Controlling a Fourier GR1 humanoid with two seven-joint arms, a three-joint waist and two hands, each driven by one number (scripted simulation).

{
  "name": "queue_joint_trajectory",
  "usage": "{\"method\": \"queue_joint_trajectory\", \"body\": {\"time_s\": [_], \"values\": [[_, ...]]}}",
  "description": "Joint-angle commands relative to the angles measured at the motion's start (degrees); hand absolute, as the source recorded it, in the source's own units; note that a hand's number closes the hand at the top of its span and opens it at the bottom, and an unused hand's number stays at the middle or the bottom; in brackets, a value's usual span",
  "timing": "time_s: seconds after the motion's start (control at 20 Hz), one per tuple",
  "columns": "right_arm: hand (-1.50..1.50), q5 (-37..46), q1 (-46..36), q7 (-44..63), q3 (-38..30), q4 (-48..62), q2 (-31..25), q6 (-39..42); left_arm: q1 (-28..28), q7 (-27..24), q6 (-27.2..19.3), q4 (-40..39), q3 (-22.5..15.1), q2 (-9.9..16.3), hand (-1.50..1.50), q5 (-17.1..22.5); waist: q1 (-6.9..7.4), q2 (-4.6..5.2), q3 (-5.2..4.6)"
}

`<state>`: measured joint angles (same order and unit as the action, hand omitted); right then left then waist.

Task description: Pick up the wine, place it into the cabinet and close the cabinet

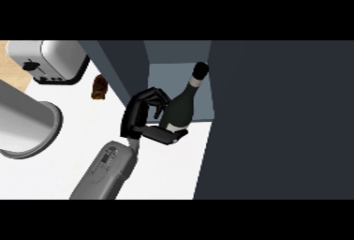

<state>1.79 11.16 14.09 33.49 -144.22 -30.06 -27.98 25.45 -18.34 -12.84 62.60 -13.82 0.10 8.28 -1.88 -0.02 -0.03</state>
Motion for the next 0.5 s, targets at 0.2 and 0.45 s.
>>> {"method": "queue_joint_trajectory", "body": {"time_s": [0.2, 0.45], "values": [[-1.5, -1.59, 4.83, 4.02, 1.19, -12.84, -1.29, 0.98, 10.79, -3.4, -0.94, -12.05, 1.09, -0.1, 1.5, 6.06, -0.63, 0.12, -0.07], [-1.5, -6.18, 4.24, 1.81, -3.08, -11.96, -1.35, 2.89, 17.11, -3.13, -3.89, -18.34, -0.64, -0.1, 1.5, 11.13, -1.26, 0.31, -0.01]]}}
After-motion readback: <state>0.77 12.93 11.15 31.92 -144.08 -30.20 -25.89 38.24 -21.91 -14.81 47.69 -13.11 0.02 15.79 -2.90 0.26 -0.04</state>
